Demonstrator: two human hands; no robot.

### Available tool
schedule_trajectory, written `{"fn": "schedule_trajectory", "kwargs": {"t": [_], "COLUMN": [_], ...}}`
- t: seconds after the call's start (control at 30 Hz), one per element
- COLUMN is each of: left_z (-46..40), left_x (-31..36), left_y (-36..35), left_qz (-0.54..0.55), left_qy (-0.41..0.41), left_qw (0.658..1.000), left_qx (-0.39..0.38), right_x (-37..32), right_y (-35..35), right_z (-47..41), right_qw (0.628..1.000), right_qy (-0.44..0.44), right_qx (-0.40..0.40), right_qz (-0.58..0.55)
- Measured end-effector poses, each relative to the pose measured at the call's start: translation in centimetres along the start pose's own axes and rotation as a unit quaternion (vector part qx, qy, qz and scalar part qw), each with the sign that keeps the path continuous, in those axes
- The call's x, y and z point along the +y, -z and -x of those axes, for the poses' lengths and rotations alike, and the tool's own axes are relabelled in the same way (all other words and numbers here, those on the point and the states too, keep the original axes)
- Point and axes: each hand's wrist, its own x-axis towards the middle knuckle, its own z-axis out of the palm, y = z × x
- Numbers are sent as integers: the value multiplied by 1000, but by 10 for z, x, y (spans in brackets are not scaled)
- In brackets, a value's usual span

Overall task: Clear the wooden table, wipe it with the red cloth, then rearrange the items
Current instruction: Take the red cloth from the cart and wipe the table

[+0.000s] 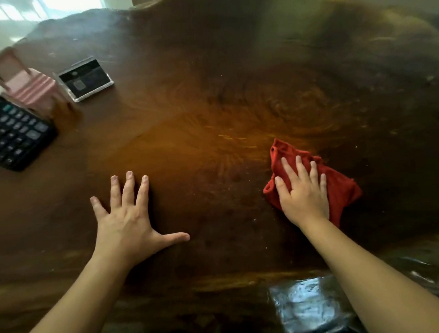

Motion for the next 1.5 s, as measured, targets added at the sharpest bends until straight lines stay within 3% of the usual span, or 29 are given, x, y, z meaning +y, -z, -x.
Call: {"fn": "schedule_trajectory", "kwargs": {"t": [0.4,0.63,0.83,0.93,1.03,1.27,1.5], "left_z": [57,101,112,107,96,63,22], "left_x": [-54,-104,-108,-89,-57,35,122], "left_y": [-10,-13,-13,-9,-5,1,4], "left_qz": [14,23,22,22,12,-13,-29], "left_qy": [60,117,104,88,60,1,-69], "left_qw": [998,992,994,996,998,999,997], "left_qx": [-2,-27,-32,-28,-34,-34,-35], "right_x": [-165,-262,-265,-247,-213,-96,23], "right_y": [-28,-46,-45,-43,-40,-27,-12], "right_z": [54,121,132,130,128,102,82], "right_qw": [983,927,885,885,908,961,991], "right_qy": [184,373,464,463,417,271,130], "right_qx": [-12,-25,-43,-49,-42,-20,14], "right_qz": [6,-1,21,18,-2,-46,-43]}}
